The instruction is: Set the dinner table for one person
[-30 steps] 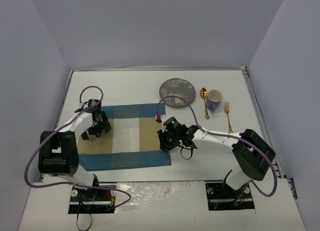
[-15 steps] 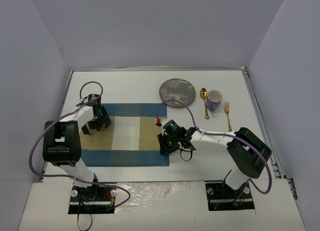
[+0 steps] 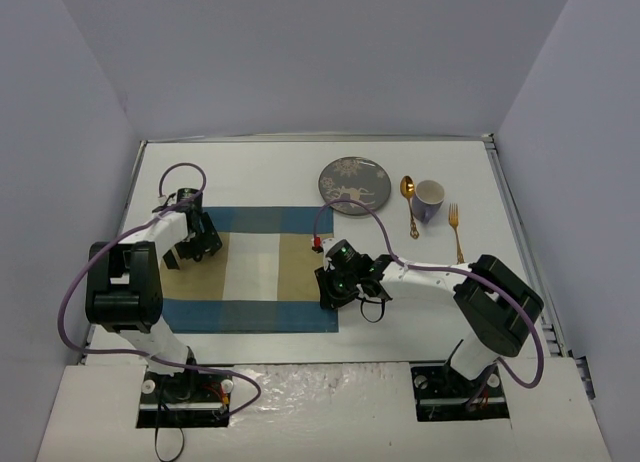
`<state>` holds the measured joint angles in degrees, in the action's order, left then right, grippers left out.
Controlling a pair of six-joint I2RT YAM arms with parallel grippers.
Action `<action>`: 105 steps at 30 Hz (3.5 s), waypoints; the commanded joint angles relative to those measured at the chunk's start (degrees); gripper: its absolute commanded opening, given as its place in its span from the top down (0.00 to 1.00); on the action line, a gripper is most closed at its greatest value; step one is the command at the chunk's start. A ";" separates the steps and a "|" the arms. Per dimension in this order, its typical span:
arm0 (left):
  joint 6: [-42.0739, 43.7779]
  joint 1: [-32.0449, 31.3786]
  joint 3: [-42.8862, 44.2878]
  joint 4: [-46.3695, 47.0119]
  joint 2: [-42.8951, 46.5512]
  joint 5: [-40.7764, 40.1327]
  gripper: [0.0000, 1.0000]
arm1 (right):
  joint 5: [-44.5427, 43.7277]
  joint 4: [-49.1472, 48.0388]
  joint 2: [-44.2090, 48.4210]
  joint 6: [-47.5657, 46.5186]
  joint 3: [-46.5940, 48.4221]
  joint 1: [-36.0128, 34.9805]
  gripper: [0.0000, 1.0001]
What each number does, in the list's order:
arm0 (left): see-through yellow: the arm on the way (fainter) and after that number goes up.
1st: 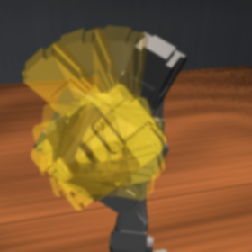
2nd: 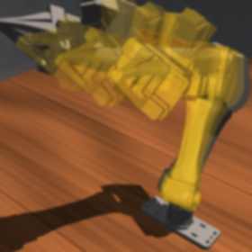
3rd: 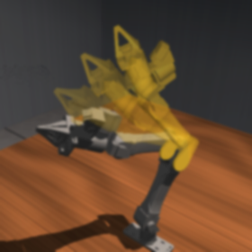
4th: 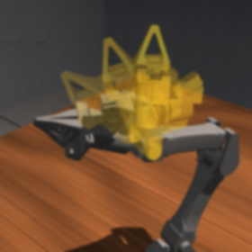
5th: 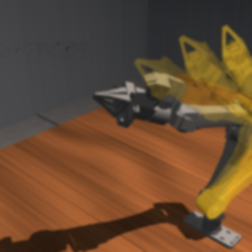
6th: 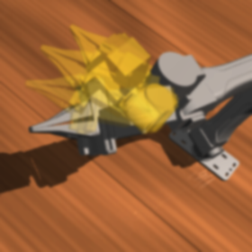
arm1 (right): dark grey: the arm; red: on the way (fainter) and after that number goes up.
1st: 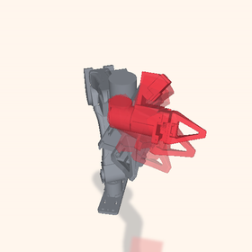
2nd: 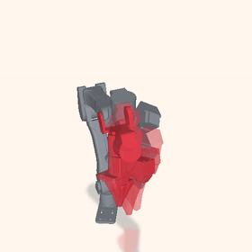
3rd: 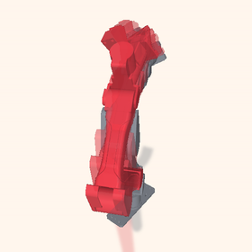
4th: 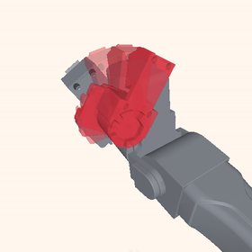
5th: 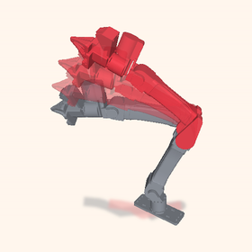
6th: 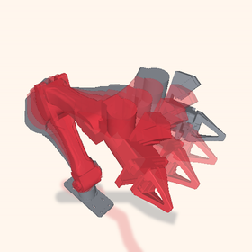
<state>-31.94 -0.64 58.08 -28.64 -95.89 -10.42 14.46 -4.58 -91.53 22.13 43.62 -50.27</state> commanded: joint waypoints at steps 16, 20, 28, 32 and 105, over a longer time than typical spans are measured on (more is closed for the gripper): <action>5.90 -3.26 14.55 -10.04 21.80 -0.40 0.03 | -12.98 9.15 11.65 3.08 12.14 2.70 0.39; 11.67 -3.22 11.87 -8.19 30.23 3.84 0.03 | -18.67 6.85 18.22 7.51 11.80 8.08 0.19; 18.41 -3.25 -4.88 -1.87 48.83 9.72 0.03 | -19.30 -6.66 24.38 20.02 2.76 24.91 0.00; 17.77 -3.45 -10.36 1.02 54.76 10.60 0.03 | -10.26 -19.00 19.84 26.85 -3.29 31.08 0.00; 19.24 -10.69 -9.31 -2.09 53.97 -1.49 0.03 | -18.82 -65.60 -8.76 49.64 4.69 27.69 1.00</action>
<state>-13.54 -10.94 45.61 -32.73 -41.33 -10.81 -8.58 -51.43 -106.86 74.10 44.48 -23.32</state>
